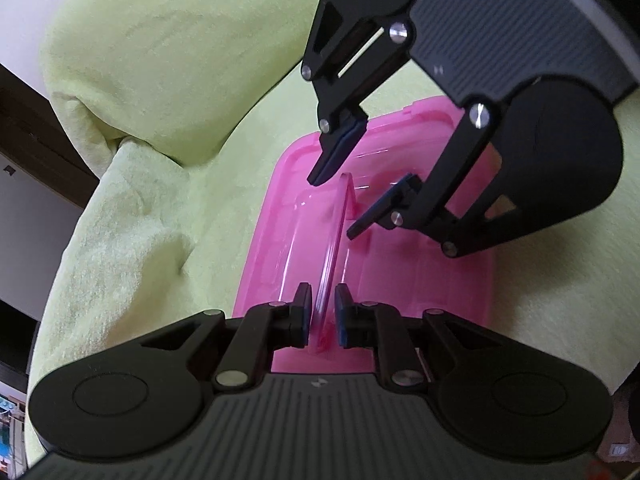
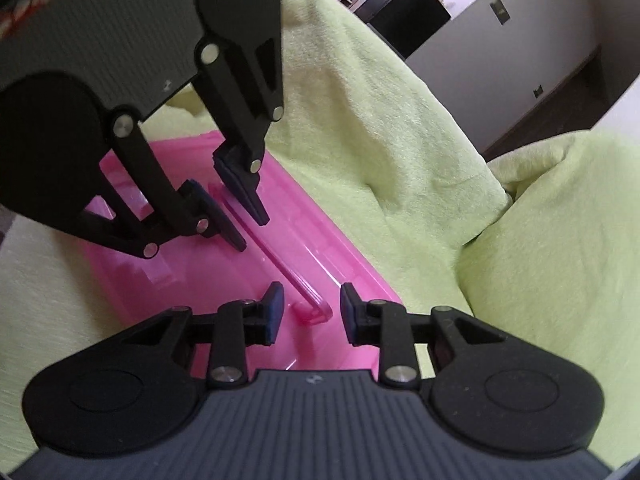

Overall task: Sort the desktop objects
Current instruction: 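Close the left gripper on the lid rim while the right gripper holds the lid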

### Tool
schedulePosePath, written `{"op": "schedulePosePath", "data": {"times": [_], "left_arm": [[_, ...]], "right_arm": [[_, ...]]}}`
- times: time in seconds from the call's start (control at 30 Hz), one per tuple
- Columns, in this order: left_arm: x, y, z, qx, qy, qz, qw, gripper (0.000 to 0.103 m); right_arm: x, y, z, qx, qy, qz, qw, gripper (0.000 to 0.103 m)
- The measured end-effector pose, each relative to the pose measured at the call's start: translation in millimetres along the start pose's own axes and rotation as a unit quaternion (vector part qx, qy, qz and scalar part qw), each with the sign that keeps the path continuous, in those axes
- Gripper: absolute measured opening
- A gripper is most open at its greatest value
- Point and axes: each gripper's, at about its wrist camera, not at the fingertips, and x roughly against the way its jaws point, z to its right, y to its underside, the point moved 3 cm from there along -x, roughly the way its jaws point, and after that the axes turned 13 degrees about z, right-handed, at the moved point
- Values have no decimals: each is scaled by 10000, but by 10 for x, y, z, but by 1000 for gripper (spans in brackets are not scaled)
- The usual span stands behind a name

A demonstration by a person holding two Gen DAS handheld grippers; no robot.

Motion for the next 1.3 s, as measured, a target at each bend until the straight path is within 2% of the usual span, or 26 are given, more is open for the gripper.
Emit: {"op": "schedulePosePath", "data": {"times": [0.17, 0.23, 0.33, 0.47, 0.73, 1.0, 1.3], "left_arm": [[2, 11, -35, 85, 45, 59, 9999, 18], [8, 22, -49, 137, 57, 96, 9998, 18], [11, 36, -70, 216, 52, 130, 9997, 17], [25, 34, -97, 300, 104, 144, 9994, 10], [105, 25, -139, 298, -29, 193, 9994, 8], [359, -31, -183, 158, -203, 151, 9996, 7], [892, -48, -72, 49, -265, 12, 9996, 7]], "right_arm": [[-77, -3, -32, 111, -5, 91, 9999, 24], [-112, 1, -15, 73, -41, 98, 9999, 19], [-135, -11, -40, 199, -55, 82, 9998, 18], [-135, -28, -71, 391, -46, 61, 9992, 17], [-51, -135, -99, 636, 58, 122, 9979, 15], [136, -309, -161, 785, 157, 309, 9963, 14], [526, -575, -414, 1031, 91, 598, 9928, 13]]}}
